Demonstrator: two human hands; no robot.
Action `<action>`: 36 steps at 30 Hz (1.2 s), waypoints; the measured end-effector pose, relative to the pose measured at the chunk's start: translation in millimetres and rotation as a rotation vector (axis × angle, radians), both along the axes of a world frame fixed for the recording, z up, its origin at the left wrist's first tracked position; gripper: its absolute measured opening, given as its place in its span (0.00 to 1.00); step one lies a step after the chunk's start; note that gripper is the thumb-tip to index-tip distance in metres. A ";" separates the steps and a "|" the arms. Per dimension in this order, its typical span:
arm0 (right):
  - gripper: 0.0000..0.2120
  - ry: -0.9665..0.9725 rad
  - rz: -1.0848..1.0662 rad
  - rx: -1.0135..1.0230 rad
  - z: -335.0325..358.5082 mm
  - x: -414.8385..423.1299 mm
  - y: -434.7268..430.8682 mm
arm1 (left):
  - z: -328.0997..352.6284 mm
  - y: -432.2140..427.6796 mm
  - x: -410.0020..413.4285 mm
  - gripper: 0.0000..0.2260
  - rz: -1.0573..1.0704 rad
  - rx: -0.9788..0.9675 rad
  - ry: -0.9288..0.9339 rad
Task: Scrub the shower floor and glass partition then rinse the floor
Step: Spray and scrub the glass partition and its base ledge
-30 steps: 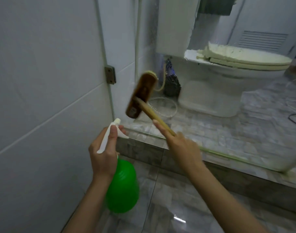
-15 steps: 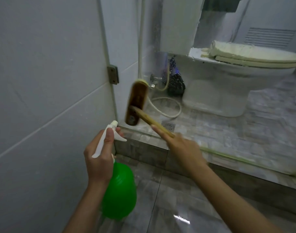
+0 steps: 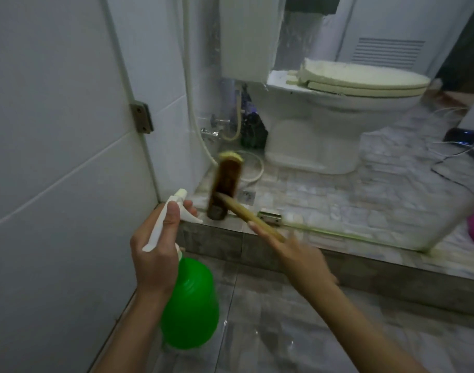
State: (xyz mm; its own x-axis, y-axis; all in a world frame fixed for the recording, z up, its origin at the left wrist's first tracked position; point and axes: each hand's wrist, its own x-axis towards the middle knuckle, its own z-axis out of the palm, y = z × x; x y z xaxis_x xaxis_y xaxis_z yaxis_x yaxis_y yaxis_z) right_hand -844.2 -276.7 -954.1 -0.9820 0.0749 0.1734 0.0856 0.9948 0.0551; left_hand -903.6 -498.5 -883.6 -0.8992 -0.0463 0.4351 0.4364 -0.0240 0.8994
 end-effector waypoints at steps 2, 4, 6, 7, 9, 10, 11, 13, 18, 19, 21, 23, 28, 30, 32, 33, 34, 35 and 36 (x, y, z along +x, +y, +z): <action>0.49 0.067 -0.149 -0.051 -27.7 61.9 35.6 | 1.1 2.4 0.7 0.12 -0.053 0.000 0.002; 0.48 0.077 -0.344 -0.136 -45.0 114.7 61.0 | 0.2 7.7 0.4 0.13 -0.091 -0.019 0.008; 0.52 0.097 -0.426 -0.246 -42.1 132.2 63.3 | -0.1 12.4 0.5 0.15 -0.092 -0.026 0.001; 0.53 0.134 -0.426 -0.262 -37.2 128.7 59.9 | 1.4 17.7 1.1 0.14 -0.099 -0.023 0.001; 0.51 0.287 -0.297 -0.215 -20.8 97.0 50.1 | 3.8 26.6 1.9 0.14 -0.113 -0.013 0.015; 0.47 0.383 -0.226 -0.190 -6.0 74.9 47.5 | 5.4 32.7 2.7 0.14 -0.116 -0.014 0.026; 0.41 0.480 -0.191 -0.184 8.9 51.4 43.4 | 7.0 35.7 2.9 0.15 -0.113 -0.023 0.035; 0.31 0.616 -0.188 -0.241 25.8 24.6 43.6 | 8.8 43.3 3.5 0.17 -0.126 -0.051 0.044; 0.27 0.507 -0.319 -0.414 -33.0 93.2 51.8 | 18.4 51.2 3.7 0.15 -0.168 -0.041 0.045; 0.26 0.460 -0.377 -0.438 -41.4 111.4 51.7 | 20.7 53.9 3.3 0.15 -0.175 -0.048 0.050; 0.27 0.443 -0.408 -0.455 -35.5 122.7 54.2 | 25.3 61.1 5.3 0.16 -0.188 -0.068 0.066; 0.28 0.594 -0.297 -0.438 -1.2 97.2 57.3 | 29.6 67.0 7.3 0.16 -0.199 -0.072 0.080; 0.25 0.967 -0.219 -0.495 67.3 43.7 87.5 | 32.9 86.8 11.9 0.14 -0.236 -0.031 0.058; 0.26 0.897 -0.291 -0.548 21.5 69.7 86.1 | 33.4 94.6 15.0 0.15 -0.259 -0.014 0.044; 0.28 0.762 -0.455 -0.641 -41.5 109.7 74.4 | 32.9 100.5 18.0 0.14 -0.268 -0.021 0.049; 0.30 0.705 -0.538 -0.696 -63.5 126.7 69.3 | 31.4 103.6 19.5 0.14 -0.280 -0.034 0.058; 0.34 0.660 -0.598 -0.726 -75.5 137.2 65.4 | 30.0 104.7 20.7 0.16 -0.293 -0.041 0.061; 0.36 0.642 -0.641 -0.748 -76.1 140.8 64.7 | 27.9 107.1 20.4 0.17 -0.308 -0.045 0.059; 0.35 0.672 -0.637 -0.741 -66.0 136.8 67.2 | 26.4 109.4 19.7 0.18 -0.318 -0.050 0.055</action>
